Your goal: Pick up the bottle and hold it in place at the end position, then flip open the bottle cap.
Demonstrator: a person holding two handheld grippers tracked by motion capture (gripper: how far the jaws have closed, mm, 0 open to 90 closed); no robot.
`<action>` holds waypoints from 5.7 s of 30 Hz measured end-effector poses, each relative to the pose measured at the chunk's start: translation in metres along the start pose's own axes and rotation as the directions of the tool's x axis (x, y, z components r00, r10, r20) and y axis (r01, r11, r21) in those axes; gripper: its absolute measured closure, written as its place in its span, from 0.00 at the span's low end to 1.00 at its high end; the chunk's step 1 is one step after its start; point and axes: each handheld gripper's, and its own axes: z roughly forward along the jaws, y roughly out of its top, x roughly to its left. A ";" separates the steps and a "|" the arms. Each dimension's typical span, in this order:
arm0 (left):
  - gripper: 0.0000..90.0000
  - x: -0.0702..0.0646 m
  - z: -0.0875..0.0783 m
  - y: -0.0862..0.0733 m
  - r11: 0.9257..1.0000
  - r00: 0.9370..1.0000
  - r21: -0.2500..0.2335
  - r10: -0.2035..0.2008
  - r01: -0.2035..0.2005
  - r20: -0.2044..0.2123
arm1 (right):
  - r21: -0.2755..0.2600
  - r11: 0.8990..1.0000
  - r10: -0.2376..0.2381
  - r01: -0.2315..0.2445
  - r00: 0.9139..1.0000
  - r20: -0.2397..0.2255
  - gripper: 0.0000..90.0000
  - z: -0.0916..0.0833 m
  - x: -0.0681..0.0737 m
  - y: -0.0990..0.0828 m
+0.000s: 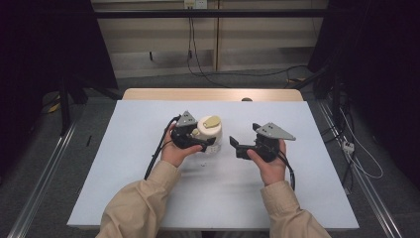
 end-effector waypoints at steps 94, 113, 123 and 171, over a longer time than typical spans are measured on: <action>0.11 -0.006 0.015 0.011 0.999 0.999 -0.022 0.037 -0.037 -0.017 | 0.115 0.969 -0.208 0.221 0.972 -0.110 1.00 0.066 -0.006 0.023; 0.11 -0.007 0.015 0.011 0.999 0.999 -0.016 0.040 -0.041 -0.022 | 0.102 0.949 -0.283 0.298 0.949 -0.135 1.00 0.067 0.000 0.031; 0.11 -0.007 0.015 0.011 0.999 0.999 -0.016 0.040 -0.040 -0.022 | 0.077 0.960 -0.255 0.267 0.956 -0.144 1.00 0.066 0.002 0.033; 0.11 -0.007 0.014 0.011 0.999 0.999 -0.015 0.036 -0.037 -0.028 | 0.038 0.981 -0.182 0.191 0.970 -0.163 1.00 0.061 0.011 0.040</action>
